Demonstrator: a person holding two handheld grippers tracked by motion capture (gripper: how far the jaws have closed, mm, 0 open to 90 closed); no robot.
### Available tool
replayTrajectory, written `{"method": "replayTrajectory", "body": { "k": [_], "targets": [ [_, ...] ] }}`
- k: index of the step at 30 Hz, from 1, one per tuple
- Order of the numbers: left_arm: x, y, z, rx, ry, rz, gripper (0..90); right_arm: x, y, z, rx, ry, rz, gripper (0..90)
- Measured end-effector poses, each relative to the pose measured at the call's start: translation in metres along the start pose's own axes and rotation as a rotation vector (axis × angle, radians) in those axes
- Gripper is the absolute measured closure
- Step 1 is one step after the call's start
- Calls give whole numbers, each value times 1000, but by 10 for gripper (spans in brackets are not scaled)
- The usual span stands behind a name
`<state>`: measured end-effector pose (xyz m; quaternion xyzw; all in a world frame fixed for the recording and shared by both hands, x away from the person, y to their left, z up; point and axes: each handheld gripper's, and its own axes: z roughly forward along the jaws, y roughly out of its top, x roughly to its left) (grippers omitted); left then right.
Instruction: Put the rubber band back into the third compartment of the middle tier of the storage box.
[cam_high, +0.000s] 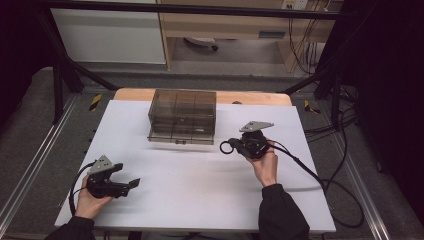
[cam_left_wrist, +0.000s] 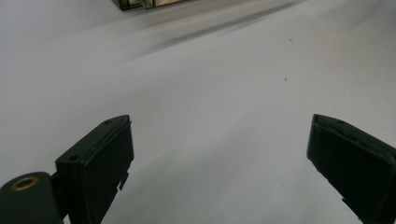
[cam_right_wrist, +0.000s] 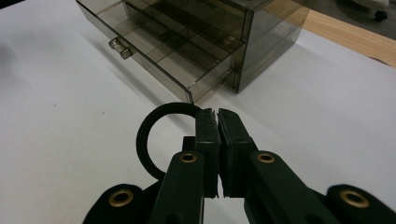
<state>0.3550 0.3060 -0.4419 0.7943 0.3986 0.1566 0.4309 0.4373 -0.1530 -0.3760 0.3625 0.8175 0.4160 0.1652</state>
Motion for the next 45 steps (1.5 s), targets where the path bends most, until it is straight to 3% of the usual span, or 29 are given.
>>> {"method": "replayTrajectory", "body": {
  "k": [32, 45],
  "targets": [
    [0, 0, -1, -3, -4, 2, 70, 19, 50, 44, 1, -25, -23, 876],
    [0, 0, 0, -2, -6, 3, 70, 15, 57, 64, 13, -43, -20, 877]
  ]
}}
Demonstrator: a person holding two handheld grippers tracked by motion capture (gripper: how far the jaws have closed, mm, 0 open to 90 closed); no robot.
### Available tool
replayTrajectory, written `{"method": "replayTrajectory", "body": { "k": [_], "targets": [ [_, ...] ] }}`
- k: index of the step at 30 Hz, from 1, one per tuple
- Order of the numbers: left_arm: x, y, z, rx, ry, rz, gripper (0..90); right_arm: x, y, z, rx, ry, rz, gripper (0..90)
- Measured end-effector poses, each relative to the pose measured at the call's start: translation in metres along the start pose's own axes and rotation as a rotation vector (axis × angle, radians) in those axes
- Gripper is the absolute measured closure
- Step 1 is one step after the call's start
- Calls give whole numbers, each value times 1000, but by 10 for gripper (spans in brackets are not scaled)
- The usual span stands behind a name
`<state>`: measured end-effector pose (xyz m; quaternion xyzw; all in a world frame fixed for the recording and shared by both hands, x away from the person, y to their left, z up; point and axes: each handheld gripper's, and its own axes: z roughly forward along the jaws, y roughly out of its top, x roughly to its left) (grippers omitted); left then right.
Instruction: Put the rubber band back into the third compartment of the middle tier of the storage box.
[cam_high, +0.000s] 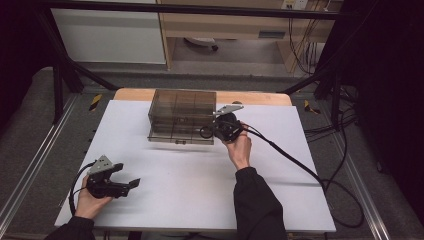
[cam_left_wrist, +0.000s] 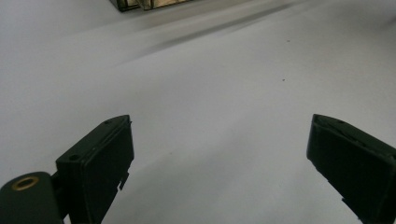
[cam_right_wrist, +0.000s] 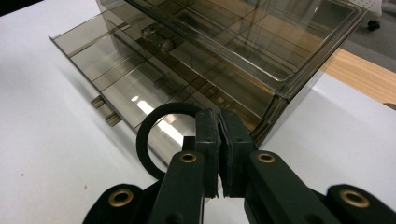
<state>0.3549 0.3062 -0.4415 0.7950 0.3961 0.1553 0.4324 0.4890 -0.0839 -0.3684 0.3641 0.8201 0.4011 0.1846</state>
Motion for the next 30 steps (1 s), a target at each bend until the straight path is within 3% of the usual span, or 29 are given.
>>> {"method": "replayTrajectory", "body": {
  "k": [30],
  "targets": [
    [0, 0, 0, 0, -3, 1, 71, -3, -5, 39, 44, -5, 19, 876]
  ]
}}
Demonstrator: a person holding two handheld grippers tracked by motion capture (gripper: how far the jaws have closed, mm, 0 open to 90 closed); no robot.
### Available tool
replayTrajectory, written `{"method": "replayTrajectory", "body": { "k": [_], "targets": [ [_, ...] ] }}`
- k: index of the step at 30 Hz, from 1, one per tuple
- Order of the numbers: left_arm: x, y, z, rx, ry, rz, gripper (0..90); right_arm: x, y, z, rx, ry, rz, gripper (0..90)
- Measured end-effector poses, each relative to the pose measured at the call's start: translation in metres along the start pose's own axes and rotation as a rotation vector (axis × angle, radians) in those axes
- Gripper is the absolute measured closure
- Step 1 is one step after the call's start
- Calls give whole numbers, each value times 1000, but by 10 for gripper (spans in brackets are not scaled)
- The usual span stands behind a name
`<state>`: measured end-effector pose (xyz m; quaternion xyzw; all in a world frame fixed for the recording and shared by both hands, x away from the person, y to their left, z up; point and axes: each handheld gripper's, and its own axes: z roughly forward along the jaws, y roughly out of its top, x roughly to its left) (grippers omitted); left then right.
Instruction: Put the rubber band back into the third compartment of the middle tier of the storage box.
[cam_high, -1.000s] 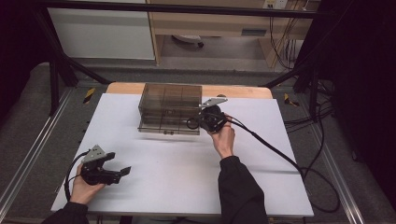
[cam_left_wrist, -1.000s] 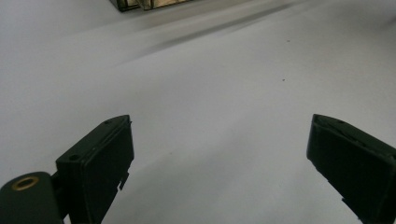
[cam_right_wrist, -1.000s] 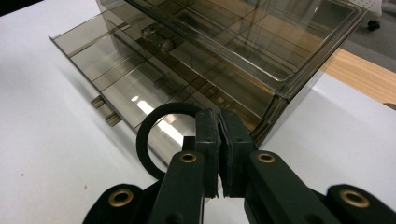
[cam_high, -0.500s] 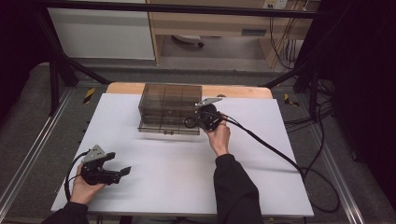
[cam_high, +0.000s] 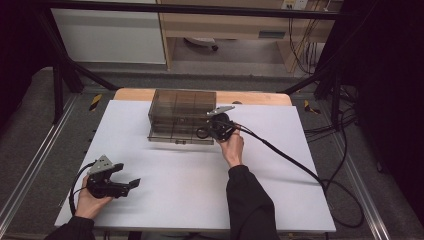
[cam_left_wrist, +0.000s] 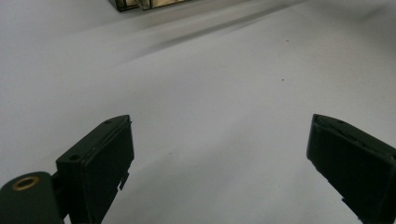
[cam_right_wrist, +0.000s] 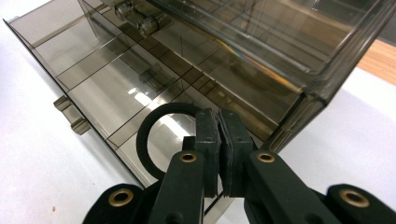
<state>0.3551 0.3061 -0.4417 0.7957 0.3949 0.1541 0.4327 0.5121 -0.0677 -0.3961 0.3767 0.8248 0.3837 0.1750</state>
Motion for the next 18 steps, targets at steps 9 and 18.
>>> {"method": "replayTrajectory", "body": {
  "k": [9, 18],
  "targets": [
    [0, 0, 0, -1, 0, -3, 71, 0, -3, 8, 14, 2, -1, 876],
    [0, 0, 0, -1, -1, -1, 71, 2, -7, 14, 26, 10, -2, 875]
  ]
}}
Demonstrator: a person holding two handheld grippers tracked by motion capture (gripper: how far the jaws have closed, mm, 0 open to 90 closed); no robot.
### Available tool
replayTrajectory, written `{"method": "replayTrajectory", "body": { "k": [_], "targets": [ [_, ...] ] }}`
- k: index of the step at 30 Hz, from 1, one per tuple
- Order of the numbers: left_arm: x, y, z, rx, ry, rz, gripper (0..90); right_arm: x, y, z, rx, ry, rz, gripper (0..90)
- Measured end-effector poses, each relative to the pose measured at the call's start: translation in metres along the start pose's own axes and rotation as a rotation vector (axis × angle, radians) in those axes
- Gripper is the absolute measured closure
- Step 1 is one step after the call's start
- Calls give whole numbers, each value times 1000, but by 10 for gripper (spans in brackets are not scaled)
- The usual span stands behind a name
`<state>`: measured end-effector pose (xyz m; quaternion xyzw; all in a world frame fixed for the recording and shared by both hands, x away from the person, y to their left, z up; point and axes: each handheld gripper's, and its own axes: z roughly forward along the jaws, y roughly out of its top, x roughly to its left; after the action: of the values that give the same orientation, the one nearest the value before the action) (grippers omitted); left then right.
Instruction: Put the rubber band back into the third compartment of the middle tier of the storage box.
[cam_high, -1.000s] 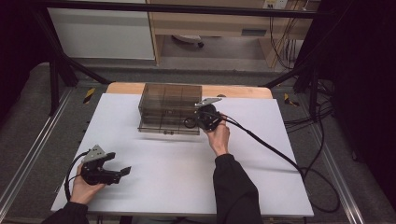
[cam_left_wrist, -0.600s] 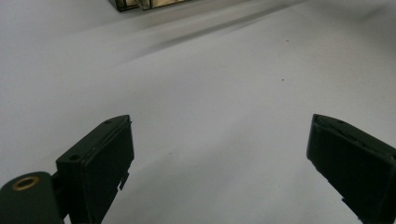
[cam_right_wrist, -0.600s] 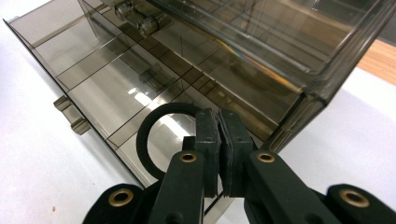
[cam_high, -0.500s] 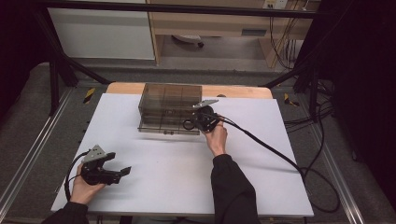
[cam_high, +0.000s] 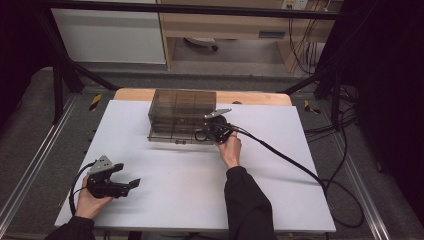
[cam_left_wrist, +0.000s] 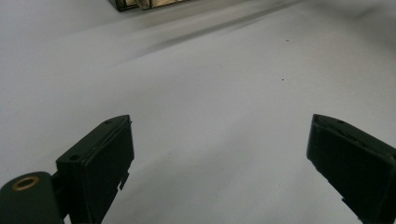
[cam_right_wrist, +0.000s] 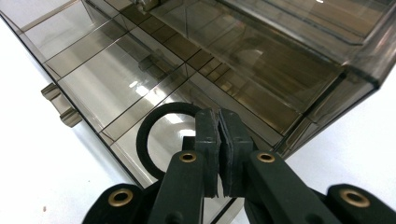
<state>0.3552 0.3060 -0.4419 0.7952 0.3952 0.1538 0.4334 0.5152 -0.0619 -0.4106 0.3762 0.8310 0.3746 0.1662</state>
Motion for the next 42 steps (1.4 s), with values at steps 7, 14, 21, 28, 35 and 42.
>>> {"method": "replayTrajectory", "body": {
  "k": [7, 14, 21, 28, 35, 42],
  "targets": [
    [0, 0, 0, 1, 0, 2, 70, 1, -1, 3, 12, 4, -3, 871],
    [0, 0, 0, 0, 0, 1, 71, 1, -2, 3, 9, 10, -5, 834],
    [0, 0, 0, -1, 0, -1, 71, 2, 1, -6, -21, 15, -8, 770],
    [0, 0, 0, 2, 0, 2, 71, 4, 3, -22, -58, 21, -8, 689],
    [0, 0, 1, 7, -3, 6, 70, 2, 2, -44, -93, 71, 26, 537],
    [0, 0, 1, 9, 0, 4, 70, -4, -10, -63, -102, 79, 39, 389]
  ]
}}
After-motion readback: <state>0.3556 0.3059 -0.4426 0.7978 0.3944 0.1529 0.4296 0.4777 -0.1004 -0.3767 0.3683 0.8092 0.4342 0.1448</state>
